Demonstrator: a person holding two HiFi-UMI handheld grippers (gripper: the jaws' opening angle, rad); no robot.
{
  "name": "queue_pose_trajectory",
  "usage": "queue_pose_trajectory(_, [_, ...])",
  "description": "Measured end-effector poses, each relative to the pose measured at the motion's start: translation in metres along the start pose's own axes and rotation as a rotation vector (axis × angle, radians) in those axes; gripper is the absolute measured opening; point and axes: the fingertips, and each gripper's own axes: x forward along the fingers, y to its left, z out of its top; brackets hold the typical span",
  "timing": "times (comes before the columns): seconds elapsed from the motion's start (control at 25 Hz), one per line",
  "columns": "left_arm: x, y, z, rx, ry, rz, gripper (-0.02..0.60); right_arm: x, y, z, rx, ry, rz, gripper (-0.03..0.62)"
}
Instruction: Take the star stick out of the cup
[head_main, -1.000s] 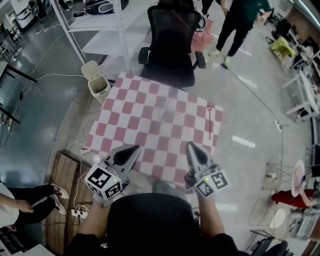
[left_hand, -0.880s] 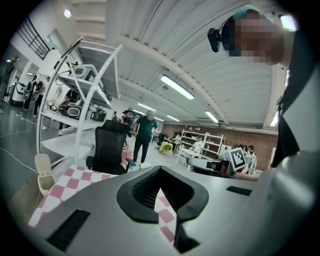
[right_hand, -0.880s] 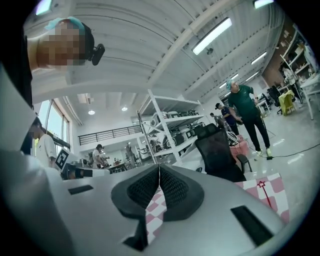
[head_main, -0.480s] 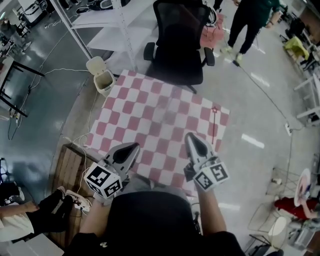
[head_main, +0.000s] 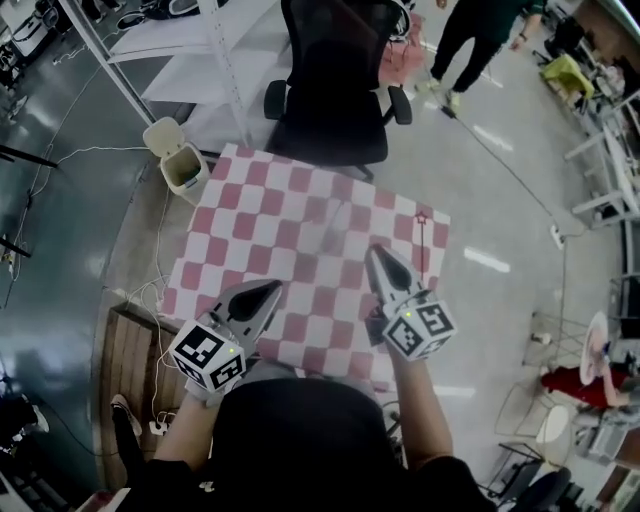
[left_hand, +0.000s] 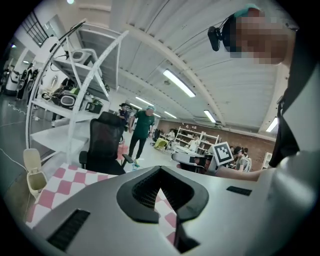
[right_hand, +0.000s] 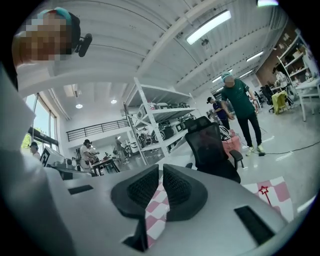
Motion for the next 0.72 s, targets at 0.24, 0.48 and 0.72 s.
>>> queue_pose_trajectory(0.24, [0.015,0.04,-0.007,-0.058,-0.001,-0.079,0.039,0.04,-0.015,-0.007,0.025,0.057,-0.094,0.021])
queue_pose_trajectory(0.48, [0.035,0.066,-0.02,-0.13,0.014,-0.163,0.039,0.08,-0.039,-0.026,0.047,0.125,-0.173,0.078])
queue_pose_trajectory(0.72, [0.048,0.084,-0.03,-0.165,0.029,-0.221,0.039,0.112,-0.061,-0.047,0.049,0.187,-0.235,0.127])
